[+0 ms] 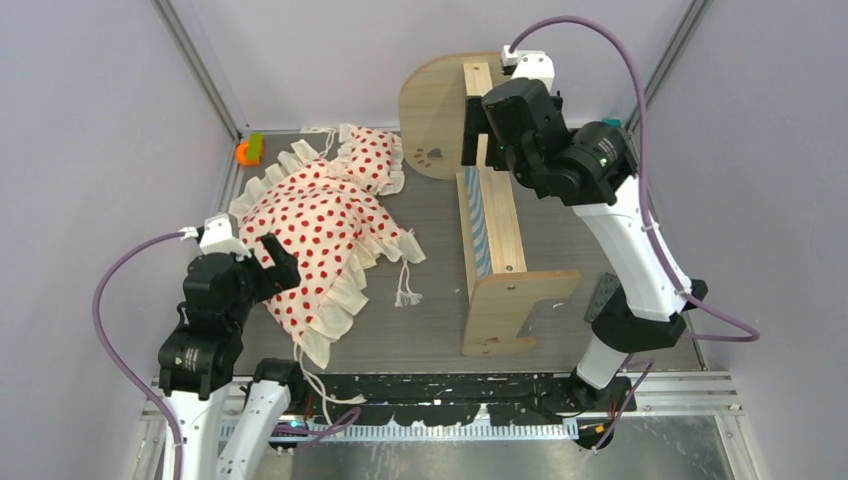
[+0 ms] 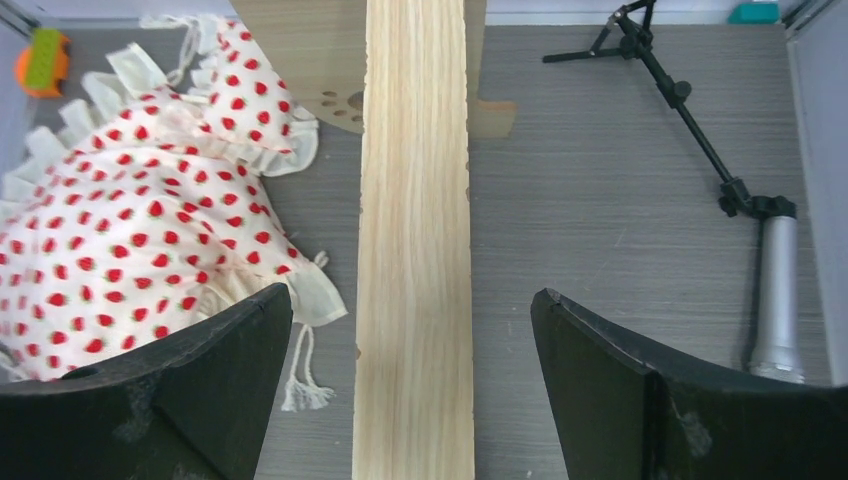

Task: Set up the pet bed
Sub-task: Adjust the bed frame at the center of the board.

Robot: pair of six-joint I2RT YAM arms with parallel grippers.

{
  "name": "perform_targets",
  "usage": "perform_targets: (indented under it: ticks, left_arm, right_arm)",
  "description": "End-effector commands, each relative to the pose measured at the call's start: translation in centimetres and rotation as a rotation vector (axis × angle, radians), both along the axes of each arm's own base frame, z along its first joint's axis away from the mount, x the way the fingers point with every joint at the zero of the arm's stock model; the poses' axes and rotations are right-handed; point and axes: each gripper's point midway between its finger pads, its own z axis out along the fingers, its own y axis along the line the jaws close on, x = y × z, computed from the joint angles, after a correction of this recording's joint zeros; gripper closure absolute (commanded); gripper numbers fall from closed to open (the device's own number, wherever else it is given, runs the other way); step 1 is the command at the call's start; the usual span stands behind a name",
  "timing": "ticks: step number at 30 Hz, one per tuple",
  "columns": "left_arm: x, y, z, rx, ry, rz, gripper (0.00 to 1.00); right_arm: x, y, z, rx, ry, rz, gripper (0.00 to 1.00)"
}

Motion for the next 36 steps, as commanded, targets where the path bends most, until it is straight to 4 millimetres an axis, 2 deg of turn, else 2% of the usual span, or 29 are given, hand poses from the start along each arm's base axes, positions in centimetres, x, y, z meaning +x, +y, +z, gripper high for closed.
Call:
perform_targets:
  ticks: [1,7,15,24,28,34,36]
  left_arm:
    - [0.1,0.2,0.4,0.001,-0.023,0.013,0.0]
    - [0.3,0.1,0.1,0.002,-0.009,0.01,0.0]
    - [0.4,0.2,0.2,0.004,-0.009,0.012,0.0]
    - [0.5,0.1,0.1,0.005,-0.004,0.006,0.0]
    - [0.5,0.0,0.1,0.004,-0.007,0.003,0.0]
    - [0.4,0.0,0.1,0.004,-0.007,0.0,0.0]
    - [0.4,0.0,0.1,0.004,-0.006,0.002,0.0]
  right_arm:
    - [0.2,-0.7,-0.5,-0.122,-0.01,-0.028,0.06]
    - [1.2,0.1,-1.9,-0.196,0.006,-0.031,0.06]
    - [2.3,0.0,-3.9,-0.31,0.038,-0.072,0.07]
    - [2.8,1.0,-5.0,-0.306,0.06,-0.063,0.23]
    - [3.1,1.2,-5.5,-0.314,0.067,-0.066,0.26]
    - [3.5,0.8,-6.1,-0.314,0.085,-0.088,0.29]
    - [3.7,0.6,-6.3,-0.311,0.09,-0.096,0.34]
